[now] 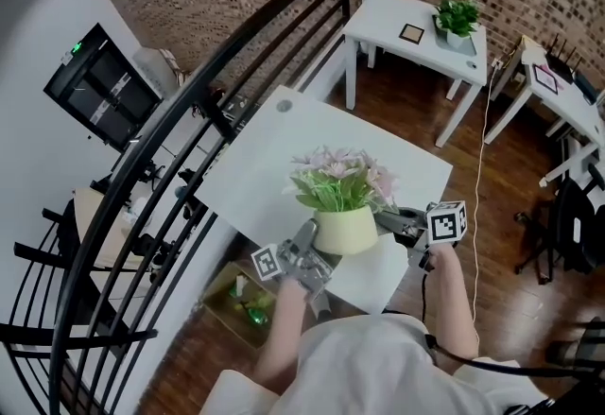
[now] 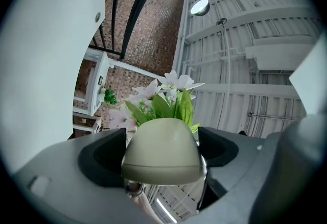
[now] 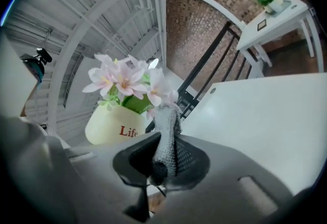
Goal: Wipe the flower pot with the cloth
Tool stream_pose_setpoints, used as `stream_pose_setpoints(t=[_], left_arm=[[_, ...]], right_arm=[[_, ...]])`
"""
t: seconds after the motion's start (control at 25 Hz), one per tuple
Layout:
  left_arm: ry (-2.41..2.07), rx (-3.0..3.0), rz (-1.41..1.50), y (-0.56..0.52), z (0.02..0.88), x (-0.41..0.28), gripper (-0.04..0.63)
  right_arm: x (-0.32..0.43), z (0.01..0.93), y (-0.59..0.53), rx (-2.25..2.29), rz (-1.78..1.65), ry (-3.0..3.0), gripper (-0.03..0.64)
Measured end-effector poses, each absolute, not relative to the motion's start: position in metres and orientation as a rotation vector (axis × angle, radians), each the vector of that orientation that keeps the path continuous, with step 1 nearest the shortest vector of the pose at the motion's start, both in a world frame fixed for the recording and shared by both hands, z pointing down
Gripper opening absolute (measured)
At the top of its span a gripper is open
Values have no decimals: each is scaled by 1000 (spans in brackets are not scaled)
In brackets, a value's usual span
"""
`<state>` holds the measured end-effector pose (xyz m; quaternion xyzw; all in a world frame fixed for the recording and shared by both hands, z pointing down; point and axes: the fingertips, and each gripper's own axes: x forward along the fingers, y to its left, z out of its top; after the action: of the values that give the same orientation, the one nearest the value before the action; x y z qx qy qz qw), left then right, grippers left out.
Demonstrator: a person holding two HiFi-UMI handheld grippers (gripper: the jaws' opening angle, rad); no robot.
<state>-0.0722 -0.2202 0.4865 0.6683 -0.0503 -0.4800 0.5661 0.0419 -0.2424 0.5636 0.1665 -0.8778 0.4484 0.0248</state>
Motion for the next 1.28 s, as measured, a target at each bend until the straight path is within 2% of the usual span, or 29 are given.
stream_pose_setpoints(t=[0.32, 0.92, 1.28], left_arm=[[-207, 1550, -1196, -246, 488, -98, 468], [-301, 1628, -1157, -270, 488, -94, 465], [-301, 1647, -1154, -272, 488, -86, 463]], right_arm=[[33, 536, -238, 586, 1232, -2811, 9], [-30, 533, -214, 485, 1268, -2810, 9], [-52, 502, -200, 383, 1251, -2871, 9]])
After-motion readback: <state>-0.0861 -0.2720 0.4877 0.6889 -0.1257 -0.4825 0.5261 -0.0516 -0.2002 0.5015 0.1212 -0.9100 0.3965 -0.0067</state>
